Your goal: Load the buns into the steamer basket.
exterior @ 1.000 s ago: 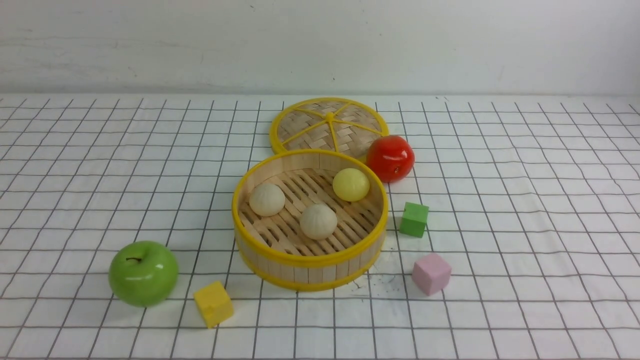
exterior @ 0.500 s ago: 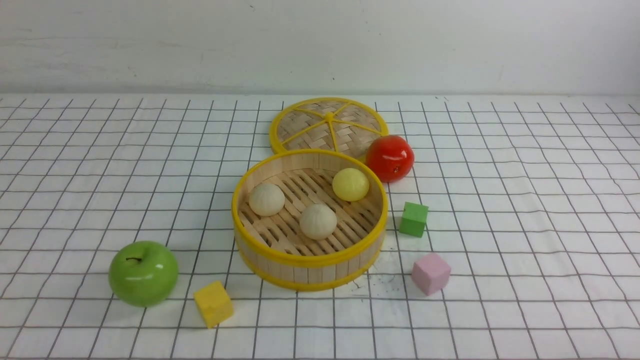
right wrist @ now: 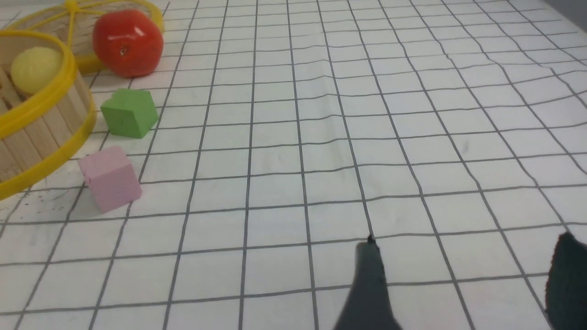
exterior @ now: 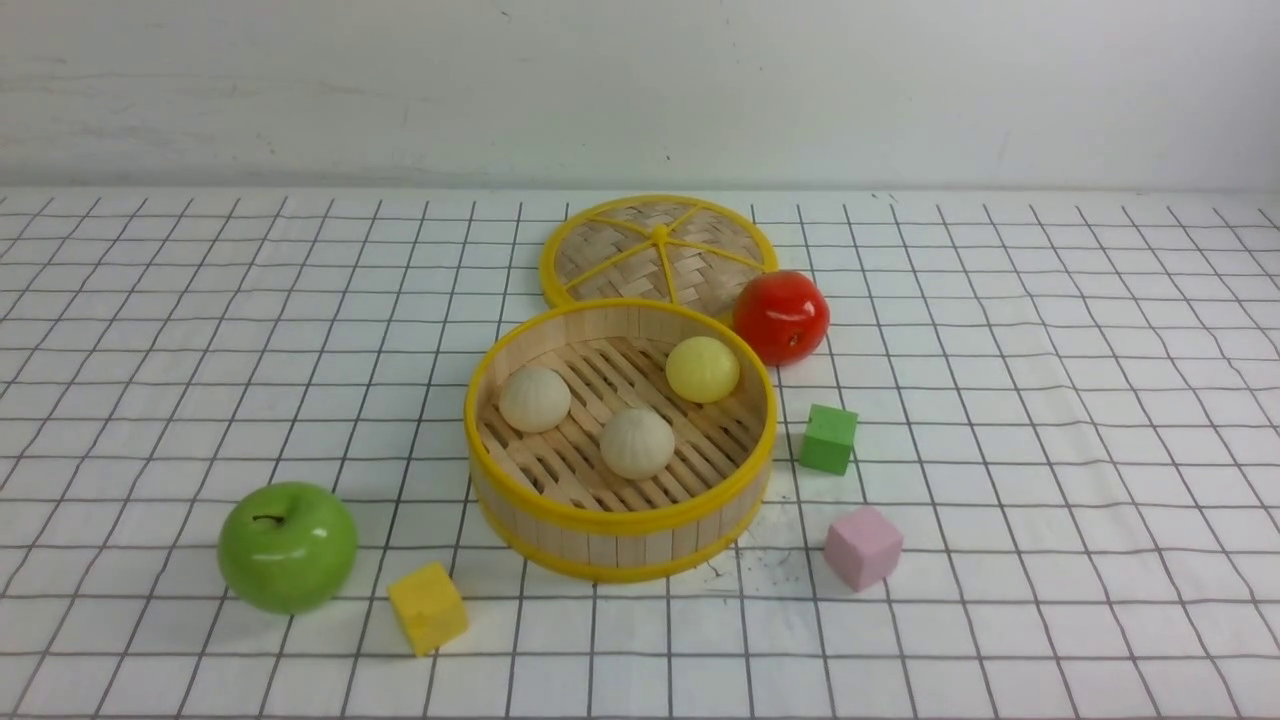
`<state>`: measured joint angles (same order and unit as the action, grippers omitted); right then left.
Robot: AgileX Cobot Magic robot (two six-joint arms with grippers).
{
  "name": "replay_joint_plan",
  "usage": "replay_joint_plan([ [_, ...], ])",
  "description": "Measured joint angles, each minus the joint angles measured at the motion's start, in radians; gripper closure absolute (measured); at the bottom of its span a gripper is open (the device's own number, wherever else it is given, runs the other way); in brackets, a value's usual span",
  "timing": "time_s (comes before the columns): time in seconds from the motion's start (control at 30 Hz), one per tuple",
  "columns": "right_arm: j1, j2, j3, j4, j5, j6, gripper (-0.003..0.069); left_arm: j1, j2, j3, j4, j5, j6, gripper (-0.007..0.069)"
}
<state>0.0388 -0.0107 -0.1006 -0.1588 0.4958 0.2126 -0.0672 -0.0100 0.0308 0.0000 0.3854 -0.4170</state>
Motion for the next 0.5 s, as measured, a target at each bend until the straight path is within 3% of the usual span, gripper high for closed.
replay_joint_plan([
  [0.5, 0.000, 0.000, 0.000, -0.003, 0.003, 0.000, 0.0169, 0.000, 0.000, 0.000, 0.000, 0.000, 0.000, 0.0407],
])
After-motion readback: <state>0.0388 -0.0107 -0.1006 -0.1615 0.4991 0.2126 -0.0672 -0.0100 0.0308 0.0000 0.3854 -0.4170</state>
